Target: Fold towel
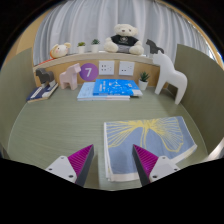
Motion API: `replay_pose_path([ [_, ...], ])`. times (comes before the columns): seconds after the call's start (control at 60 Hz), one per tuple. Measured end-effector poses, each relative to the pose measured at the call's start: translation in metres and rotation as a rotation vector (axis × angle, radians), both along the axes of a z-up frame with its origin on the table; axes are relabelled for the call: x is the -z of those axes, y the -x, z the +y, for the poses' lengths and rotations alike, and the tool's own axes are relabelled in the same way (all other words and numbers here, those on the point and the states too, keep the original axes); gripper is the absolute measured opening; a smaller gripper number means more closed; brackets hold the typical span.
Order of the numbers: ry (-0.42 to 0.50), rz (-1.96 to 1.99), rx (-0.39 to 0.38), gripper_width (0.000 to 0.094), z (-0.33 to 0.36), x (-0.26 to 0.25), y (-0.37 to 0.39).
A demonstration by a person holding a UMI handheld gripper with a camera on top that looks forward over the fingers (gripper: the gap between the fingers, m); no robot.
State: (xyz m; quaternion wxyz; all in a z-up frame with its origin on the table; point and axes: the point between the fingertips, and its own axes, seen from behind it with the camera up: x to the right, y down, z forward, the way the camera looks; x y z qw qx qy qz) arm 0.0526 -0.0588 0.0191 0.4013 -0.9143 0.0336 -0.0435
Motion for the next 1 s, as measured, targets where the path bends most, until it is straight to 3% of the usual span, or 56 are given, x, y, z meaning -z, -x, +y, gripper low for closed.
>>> replay_pose_path([
  [0.1,0.033,-0.011,-0.048,0.0725,0.024,0.014,0.007],
  [0.217,0.099,-0.026,-0.076,0.0586,0.025,0.031,0.006],
  [0.283,0.086,-0.004,-0.031,0.0495,0.024,0.032,0.000],
  [0.417,0.059,-0.043,0.028,0.0073,0.025,0.032,-0.024],
  [0.667,0.113,0.032,-0.065,0.0045,0.025,0.026,-0.019],
  [0.817,0.049,0.030,-0.119,0.0045,0.029,-0.040,-0.054],
  [1.0,-0.011,-0.084,-0.110,0.0045,0.035,-0.101,-0.162],
])
